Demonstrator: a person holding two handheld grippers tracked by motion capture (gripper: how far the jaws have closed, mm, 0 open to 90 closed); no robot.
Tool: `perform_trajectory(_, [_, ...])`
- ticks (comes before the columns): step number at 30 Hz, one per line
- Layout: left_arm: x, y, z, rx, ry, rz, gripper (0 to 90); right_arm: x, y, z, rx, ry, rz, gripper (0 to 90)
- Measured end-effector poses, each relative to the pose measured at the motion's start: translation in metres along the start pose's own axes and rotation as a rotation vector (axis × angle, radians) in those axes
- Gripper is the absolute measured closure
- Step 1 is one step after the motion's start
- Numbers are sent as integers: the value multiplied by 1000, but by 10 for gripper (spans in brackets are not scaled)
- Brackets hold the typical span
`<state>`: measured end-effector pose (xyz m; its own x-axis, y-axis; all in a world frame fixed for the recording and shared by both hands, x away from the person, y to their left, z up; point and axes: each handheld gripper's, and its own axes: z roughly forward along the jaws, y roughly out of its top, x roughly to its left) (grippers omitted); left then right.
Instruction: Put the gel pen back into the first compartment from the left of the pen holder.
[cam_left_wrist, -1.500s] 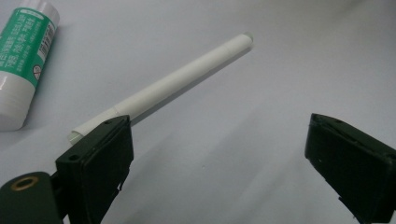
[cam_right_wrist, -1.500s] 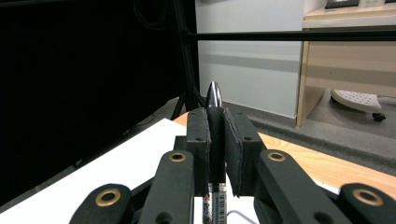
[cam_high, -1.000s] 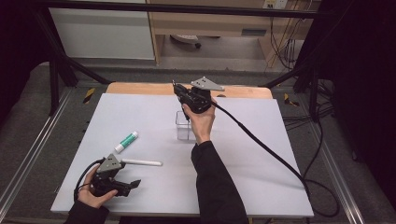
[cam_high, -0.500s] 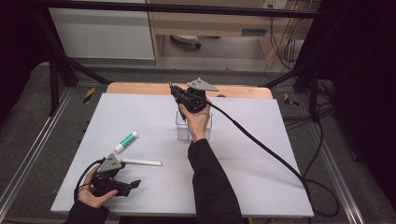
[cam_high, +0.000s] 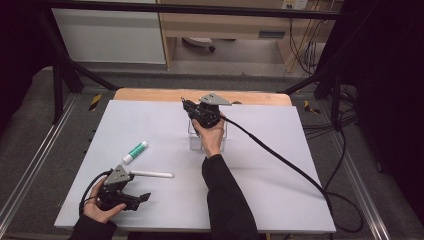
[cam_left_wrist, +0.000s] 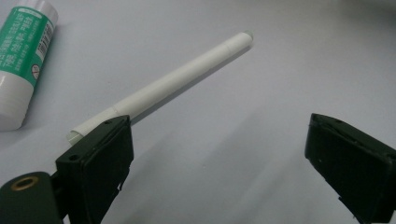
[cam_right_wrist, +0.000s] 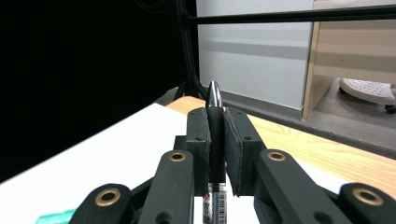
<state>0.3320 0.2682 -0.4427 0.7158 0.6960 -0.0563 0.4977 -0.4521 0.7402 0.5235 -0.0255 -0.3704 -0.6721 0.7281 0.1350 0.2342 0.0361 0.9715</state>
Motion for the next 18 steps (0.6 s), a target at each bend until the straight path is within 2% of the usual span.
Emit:
perform_trajectory(8, [0,0,0,3,1,2,77,-3,-14,-6,14,-4,1,809])
perform_trajectory(14, [0,0,0,2,1,3,77,-1,-20,-9,60,-8,-29,802])
perform_trajectory(18, [-1,0,0,4,2,5,77,1,-17,-13,86,-3,-43,705])
